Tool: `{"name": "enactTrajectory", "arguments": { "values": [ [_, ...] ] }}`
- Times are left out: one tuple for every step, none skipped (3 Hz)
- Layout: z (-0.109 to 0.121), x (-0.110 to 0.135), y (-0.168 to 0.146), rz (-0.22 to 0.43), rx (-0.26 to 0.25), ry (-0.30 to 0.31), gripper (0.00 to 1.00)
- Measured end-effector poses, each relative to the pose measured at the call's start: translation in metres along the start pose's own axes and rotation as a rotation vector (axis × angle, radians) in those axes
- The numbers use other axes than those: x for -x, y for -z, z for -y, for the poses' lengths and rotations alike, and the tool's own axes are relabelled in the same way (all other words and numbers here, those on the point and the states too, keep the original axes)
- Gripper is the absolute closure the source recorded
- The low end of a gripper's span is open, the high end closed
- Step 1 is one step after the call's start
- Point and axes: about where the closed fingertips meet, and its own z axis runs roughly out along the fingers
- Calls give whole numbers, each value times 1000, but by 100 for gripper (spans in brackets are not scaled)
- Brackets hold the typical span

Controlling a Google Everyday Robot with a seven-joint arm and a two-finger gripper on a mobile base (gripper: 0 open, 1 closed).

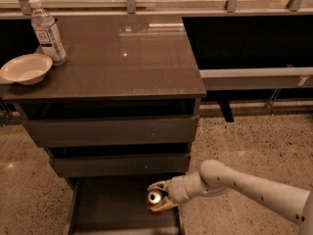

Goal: Place coke can into bottom drawer

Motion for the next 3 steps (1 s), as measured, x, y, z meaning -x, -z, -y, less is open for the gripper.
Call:
{"name": "enactTrajectory", "arguments": {
  "values": [
    [-17,-44,-9,24,45,-2,100],
    [-29,-66,-18,68,51,2,100],
    [-30,-67,-20,71,52,2,100]
  ]
}}
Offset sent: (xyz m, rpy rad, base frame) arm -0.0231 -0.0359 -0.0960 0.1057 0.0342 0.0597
